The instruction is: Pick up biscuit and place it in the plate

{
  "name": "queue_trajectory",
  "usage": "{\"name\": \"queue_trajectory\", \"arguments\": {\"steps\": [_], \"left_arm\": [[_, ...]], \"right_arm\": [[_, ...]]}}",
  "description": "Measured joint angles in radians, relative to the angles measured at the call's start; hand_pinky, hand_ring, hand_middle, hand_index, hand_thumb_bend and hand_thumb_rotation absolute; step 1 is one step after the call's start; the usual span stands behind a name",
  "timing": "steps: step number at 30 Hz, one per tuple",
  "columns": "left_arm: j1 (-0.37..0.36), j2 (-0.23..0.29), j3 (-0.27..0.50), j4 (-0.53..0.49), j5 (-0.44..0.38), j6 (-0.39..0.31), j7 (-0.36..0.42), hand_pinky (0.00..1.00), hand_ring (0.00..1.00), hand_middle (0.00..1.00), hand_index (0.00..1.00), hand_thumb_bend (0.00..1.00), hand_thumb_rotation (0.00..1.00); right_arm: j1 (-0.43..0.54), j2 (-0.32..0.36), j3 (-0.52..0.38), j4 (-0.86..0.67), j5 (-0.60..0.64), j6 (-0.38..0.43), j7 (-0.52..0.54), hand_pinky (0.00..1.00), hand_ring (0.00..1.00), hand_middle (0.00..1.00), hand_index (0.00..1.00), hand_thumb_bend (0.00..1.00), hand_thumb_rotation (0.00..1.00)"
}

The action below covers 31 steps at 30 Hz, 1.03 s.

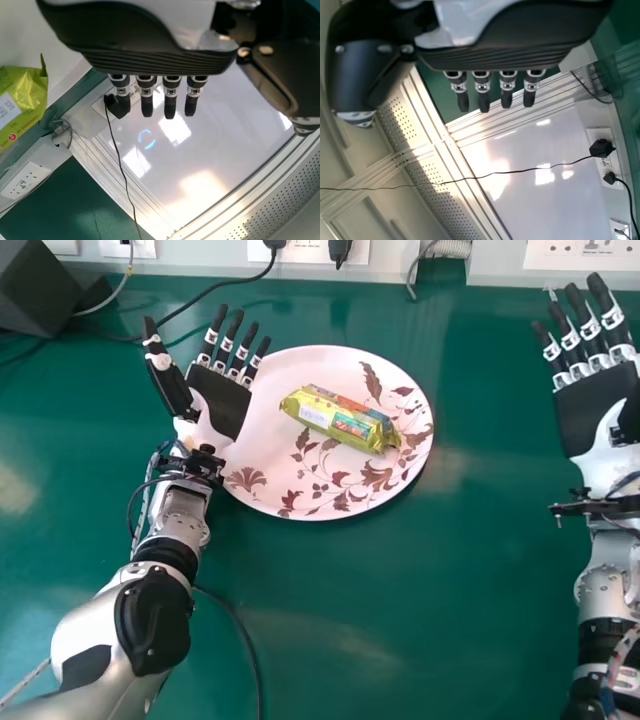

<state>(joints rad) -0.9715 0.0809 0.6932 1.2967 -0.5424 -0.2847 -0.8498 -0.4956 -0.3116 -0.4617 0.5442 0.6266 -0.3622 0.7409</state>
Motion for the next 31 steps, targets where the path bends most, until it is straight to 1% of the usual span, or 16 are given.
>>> {"name": "queue_trajectory", "arguments": {"steps": [4,7,12,20,24,25,26,28,31], "left_arm": [[0.0,0.0,0.0,0.0,-0.001,0.002,-0.005,1.0,1.0,1.0,1.0,1.0,1.0],[0.0,0.0,0.0,0.0,0.0,0.002,-0.005,1.0,1.0,1.0,1.0,1.0,1.0],[0.0,0.001,0.001,0.0,-0.001,0.008,-0.003,1.0,1.0,1.0,1.0,1.0,1.0],[-0.001,0.003,0.003,0.0,-0.01,0.017,-0.01,1.0,1.0,1.0,1.0,1.0,0.96],[-0.001,0.004,0.004,0.0,-0.018,0.025,-0.01,1.0,1.0,1.0,1.0,1.0,0.93],[-0.002,0.004,0.004,0.0,-0.019,0.025,-0.01,1.0,1.0,1.0,1.0,1.0,0.92],[-0.002,0.004,0.004,0.0,-0.019,0.025,-0.01,0.97,1.0,1.0,1.0,1.0,0.9],[-0.002,0.005,0.004,0.0,-0.019,0.026,-0.01,0.91,1.0,1.0,1.0,1.0,0.9],[-0.002,0.005,0.003,0.0,-0.019,0.027,-0.009,0.86,0.99,1.0,1.0,1.0,0.9]], "right_arm": [[0.0,0.008,0.003,-0.015,0.0,0.02,-0.012,1.0,1.0,1.0,1.0,0.85,1.0],[0.0,0.01,0.003,-0.026,0.007,0.029,-0.012,1.0,1.0,1.0,1.0,0.87,1.0],[0.0,0.014,-0.003,-0.035,0.035,0.05,-0.005,1.0,1.0,1.0,1.0,0.85,1.0],[-0.01,0.019,-0.043,-0.012,0.111,0.101,0.046,1.0,1.0,1.0,1.0,0.84,1.0],[-0.034,0.019,-0.069,0.026,0.167,0.147,0.099,1.0,1.0,1.0,1.0,0.85,0.99],[-0.04,0.019,-0.08,0.037,0.191,0.174,0.129,1.0,1.0,1.0,1.0,0.85,0.98],[-0.041,0.019,-0.082,0.039,0.195,0.179,0.134,1.0,1.0,1.0,1.0,0.85,0.99],[-0.053,0.019,-0.1,0.063,0.232,0.226,0.167,1.0,1.0,1.0,1.0,0.85,0.99],[-0.058,0.022,-0.117,0.071,0.252,0.268,0.174,1.0,1.0,1.0,1.0,0.84,1.0]]}}
